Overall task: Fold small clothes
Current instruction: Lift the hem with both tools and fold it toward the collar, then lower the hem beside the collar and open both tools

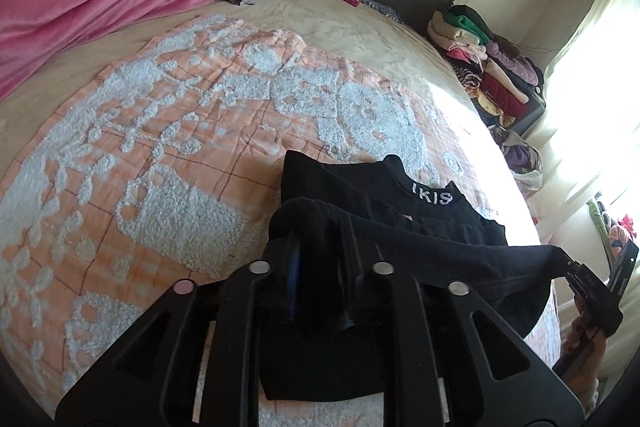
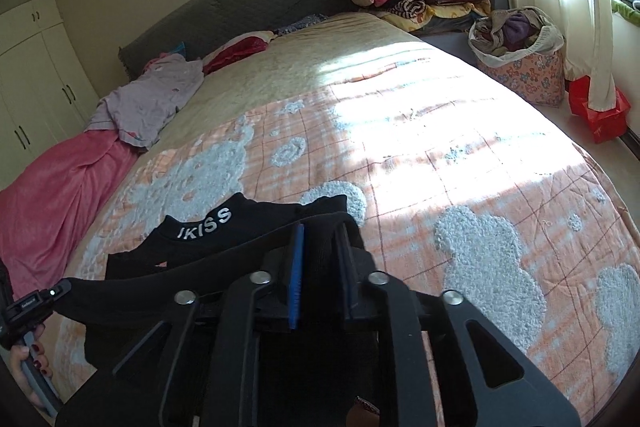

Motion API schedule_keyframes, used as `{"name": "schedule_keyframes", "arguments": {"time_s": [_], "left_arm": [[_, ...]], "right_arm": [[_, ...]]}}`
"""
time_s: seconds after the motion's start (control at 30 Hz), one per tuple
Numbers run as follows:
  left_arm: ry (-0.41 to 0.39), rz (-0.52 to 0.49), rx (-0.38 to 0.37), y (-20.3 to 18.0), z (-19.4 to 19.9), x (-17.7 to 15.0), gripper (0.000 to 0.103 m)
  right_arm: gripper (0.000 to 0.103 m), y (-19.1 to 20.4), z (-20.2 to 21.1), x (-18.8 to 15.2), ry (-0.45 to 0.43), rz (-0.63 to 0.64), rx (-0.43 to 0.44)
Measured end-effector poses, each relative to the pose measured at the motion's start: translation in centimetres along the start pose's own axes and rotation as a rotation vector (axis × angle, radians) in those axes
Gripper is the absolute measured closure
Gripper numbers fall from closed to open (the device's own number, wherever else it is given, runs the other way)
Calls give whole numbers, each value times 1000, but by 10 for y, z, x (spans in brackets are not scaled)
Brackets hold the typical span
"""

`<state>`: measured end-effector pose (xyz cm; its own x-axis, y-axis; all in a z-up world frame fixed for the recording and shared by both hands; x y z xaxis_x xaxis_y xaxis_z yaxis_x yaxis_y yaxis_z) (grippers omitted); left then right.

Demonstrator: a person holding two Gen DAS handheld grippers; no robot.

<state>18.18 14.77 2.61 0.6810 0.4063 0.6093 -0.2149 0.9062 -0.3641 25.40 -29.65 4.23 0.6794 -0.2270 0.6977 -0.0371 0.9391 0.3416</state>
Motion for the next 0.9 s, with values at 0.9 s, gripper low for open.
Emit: {"name": "schedule_keyframes", "arguments": {"time_s": [0.9], "left_arm": [[87, -418, 164, -87, -49, -52, 58]], "right_arm": [[51, 60, -22, -67, 189, 365, -19]]}}
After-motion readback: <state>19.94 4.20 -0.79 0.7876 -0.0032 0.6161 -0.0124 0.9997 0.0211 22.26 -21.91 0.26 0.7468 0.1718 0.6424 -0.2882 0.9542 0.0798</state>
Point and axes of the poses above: each gripper's, at about its wrist camera, not at the fingertips, and z roughly against the way its jaws point, y to its left, x to its top, the point moved 2 cm from there along -z, roughly the way its jaws point, and after that the axes turned 3 degrees about x, right-handed, at the moved point
